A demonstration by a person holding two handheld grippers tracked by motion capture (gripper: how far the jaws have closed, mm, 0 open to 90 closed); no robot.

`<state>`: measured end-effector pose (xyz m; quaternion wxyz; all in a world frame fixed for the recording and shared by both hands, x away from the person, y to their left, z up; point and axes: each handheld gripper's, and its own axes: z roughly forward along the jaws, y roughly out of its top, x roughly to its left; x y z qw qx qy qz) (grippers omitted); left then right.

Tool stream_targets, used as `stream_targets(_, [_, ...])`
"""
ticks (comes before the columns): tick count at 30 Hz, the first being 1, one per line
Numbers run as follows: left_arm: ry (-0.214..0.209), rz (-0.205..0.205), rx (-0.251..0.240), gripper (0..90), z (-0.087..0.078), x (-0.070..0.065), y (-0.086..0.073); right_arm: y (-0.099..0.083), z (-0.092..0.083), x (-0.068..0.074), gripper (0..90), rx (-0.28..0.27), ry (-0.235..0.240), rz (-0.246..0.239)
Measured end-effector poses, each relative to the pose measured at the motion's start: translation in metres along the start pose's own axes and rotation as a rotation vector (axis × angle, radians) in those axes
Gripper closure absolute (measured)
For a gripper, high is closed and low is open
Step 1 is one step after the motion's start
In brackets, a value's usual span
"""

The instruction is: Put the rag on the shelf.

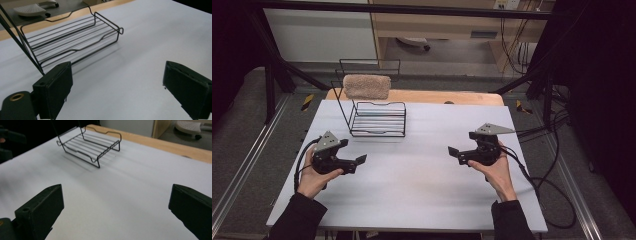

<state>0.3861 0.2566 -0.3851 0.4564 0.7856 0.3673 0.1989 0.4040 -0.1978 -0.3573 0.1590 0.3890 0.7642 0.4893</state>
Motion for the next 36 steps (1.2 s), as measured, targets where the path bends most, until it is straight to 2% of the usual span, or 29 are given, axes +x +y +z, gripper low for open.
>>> stream_targets(10, [-0.029, -0.006, 0.047, 8.9, 0.006, -0.004, -0.029, -0.053, -0.004, -0.013, 0.6, 0.068, 0.045, 0.014])
stream_targets(20, [-0.037, -0.008, 0.068, 8.7, 0.005, 0.000, -0.043, -0.096, -0.017, -0.030, 0.6, 0.117, 0.051, 0.054])
stream_targets(28, [-0.038, -0.003, 0.083, 8.6, 0.004, 0.001, -0.054, -0.110, -0.028, -0.038, 0.6, 0.092, 0.030, 0.084])
stream_targets(36, [-0.047, -0.001, 0.092, 8.0, 0.006, -0.002, -0.058, -0.112, -0.030, -0.039, 0.6, 0.107, 0.026, 0.082])
